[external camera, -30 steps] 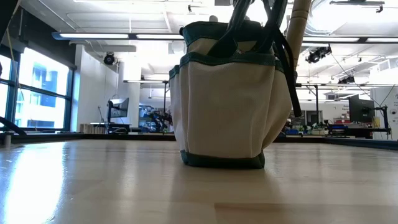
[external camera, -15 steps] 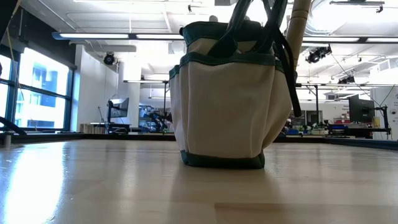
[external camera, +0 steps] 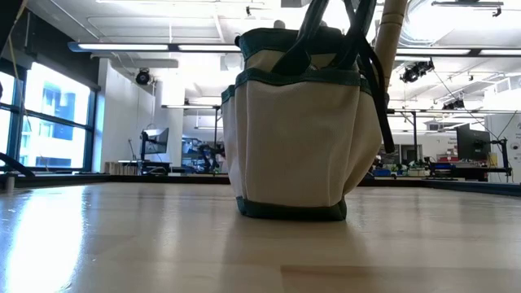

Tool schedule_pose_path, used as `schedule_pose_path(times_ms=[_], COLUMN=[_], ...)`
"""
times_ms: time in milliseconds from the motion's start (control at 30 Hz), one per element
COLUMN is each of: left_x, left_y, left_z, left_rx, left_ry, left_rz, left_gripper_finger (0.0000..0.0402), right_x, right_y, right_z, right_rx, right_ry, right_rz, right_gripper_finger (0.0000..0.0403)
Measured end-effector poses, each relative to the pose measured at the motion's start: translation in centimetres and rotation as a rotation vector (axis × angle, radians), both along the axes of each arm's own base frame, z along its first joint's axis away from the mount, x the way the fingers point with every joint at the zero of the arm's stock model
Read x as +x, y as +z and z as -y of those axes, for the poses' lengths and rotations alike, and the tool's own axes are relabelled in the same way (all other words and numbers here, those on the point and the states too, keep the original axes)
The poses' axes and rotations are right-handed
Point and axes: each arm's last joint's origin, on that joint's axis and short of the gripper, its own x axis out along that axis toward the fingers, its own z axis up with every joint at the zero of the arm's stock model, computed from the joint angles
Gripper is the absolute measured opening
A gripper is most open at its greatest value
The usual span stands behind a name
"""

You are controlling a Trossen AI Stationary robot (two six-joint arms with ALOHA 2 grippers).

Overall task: Pick & Place Garden tools in Gardening bag
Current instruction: Put the trowel into the gardening bag

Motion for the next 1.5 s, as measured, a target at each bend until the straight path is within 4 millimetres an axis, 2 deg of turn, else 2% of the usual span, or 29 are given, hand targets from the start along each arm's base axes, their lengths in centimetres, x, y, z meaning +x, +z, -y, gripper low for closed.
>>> schedule_pose_path(times_ms=[167, 333, 500, 700, 967, 1100, 1233, 1400, 1500], left_x=[-0.1, -0.4, -1.1, -3.0, -7.6, -10.0, -11.6, -13.3, -13.6], left_y=[0.0, 0.1, 0.3, 0.5, 0.5, 0.4, -0.7, -1.7, -2.0], left_z=[0.5, 1.8, 3.6, 7.1, 12.9, 15.5, 18.6, 21.0, 21.7], left_rx=[0.006, 0.078, 0.161, 0.292, 0.558, 0.614, 0.64, 0.694, 0.774], left_ry=[-0.007, 0.011, 0.01, 0.0, 0.053, 0.086, 0.075, 0.075, 0.069], left_rz=[0.003, 0.026, 0.054, 0.084, 0.186, 0.269, 0.323, 0.401, 0.438], left_gripper_finger=[0.006, 0.006, 0.006, 0.006, 0.006, 0.006, 0.006, 0.006, 0.006], right_x=[-0.4, -0.9, -1.5, -2.0, -2.1, -2.4, -3.3, -4.6, -5.3], right_y=[0.0, -0.2, -0.8, -1.0, -1.3, -1.2, -0.9, -0.7, -1.1], right_z=[-0.1, -0.4, -1.2, -2.2, -2.1, -2.7, -3.7, -5.0, -5.8], right_rx=[0.063, 0.309, 0.413, 0.533, 0.802, 0.893, 0.963, 1.07, 1.129], right_ry=[-0.163, -0.252, -0.334, -0.311, -0.301, -0.274, -0.258, -0.249, -0.253], right_rz=[0.004, 0.064, 0.071, 0.105, 0.217, 0.252, 0.285, 0.336, 0.347], right_gripper_finger=[0.0229, 0.0229, 0.0229, 0.0229, 0.0229, 0.0229, 0.0229, 0.0229, 0.0229])
